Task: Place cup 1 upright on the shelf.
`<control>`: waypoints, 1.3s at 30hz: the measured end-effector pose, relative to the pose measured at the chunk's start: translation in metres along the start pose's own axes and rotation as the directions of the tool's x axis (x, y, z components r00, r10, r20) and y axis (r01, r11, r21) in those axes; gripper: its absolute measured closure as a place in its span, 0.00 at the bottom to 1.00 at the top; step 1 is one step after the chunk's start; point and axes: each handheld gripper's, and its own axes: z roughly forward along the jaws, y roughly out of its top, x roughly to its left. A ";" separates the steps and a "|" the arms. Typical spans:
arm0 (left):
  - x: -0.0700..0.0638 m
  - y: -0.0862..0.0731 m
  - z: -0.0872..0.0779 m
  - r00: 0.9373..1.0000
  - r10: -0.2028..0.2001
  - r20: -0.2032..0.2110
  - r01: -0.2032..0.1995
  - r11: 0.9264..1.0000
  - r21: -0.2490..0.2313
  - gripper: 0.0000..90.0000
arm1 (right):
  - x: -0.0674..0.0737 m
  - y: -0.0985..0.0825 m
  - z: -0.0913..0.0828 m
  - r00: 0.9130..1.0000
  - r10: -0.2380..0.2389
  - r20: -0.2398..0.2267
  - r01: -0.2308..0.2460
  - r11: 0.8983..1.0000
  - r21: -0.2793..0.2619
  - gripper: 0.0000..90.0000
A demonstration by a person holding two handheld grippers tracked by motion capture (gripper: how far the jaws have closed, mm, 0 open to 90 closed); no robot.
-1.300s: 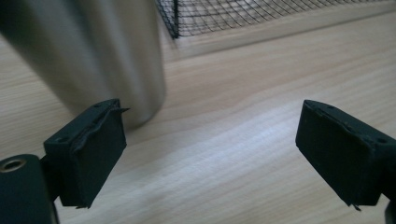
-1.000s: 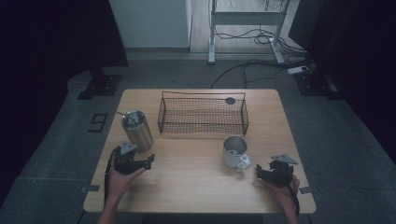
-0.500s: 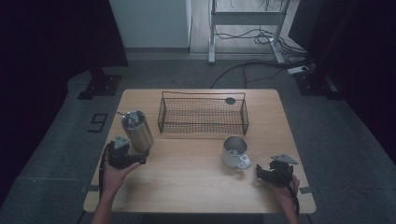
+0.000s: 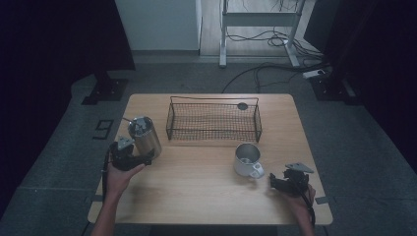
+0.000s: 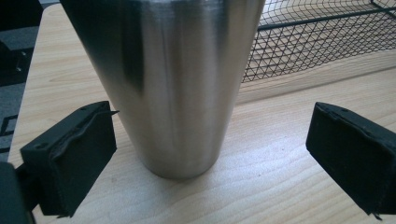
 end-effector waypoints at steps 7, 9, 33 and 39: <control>0.008 0.008 0.005 1.000 -0.006 -0.021 0.006 1.000 -0.006 0.02 | 0.000 0.000 0.000 1.000 0.000 0.000 0.000 1.000 0.000 0.14; 0.011 0.010 0.007 1.000 -0.007 -0.030 0.007 1.000 -0.007 0.02 | 0.000 0.000 0.000 1.000 0.000 0.000 0.000 1.000 0.000 0.14; 0.013 0.028 0.031 0.998 0.006 -0.067 -0.007 1.000 -0.016 0.03 | 0.000 0.000 0.001 1.000 -0.001 0.000 0.001 1.000 -0.001 0.14; 0.011 0.030 0.040 0.996 0.020 -0.091 -0.022 0.999 -0.026 0.02 | 0.000 0.001 0.001 1.000 -0.001 -0.001 0.001 1.000 0.000 0.14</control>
